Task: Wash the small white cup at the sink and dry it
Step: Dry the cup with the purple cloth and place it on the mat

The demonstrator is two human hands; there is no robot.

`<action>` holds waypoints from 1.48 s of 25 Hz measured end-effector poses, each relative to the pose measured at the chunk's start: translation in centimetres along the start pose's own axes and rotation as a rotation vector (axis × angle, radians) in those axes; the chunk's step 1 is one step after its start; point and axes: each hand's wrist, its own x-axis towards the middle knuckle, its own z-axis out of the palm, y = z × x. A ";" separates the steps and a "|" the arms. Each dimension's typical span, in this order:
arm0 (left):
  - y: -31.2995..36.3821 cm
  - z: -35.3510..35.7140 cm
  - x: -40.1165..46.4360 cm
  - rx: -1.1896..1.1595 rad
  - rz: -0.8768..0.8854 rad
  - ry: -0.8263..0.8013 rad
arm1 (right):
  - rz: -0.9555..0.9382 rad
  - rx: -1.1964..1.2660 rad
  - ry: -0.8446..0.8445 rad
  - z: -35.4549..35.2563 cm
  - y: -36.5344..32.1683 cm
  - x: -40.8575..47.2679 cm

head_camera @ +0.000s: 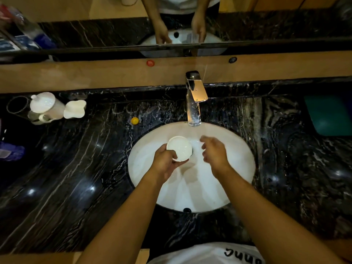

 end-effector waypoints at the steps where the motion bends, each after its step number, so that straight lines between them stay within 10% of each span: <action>1: -0.1 -0.2 -0.3 0.022 -0.004 -0.010 | 0.043 -0.088 -0.066 0.0 1.4 -0.7; 5: -0.3 -0.8 -1.4 0.162 0.028 -0.026 | -0.023 -0.268 -0.300 0.4 3.3 -2.1; 23: 2.5 -1.1 -3.2 1.045 0.534 0.023 | -0.388 -0.502 -0.170 -0.3 1.0 -3.4; 37: 3.0 -0.2 -6.3 1.080 1.002 0.146 | -0.724 -0.570 -0.002 0.1 -0.1 -4.7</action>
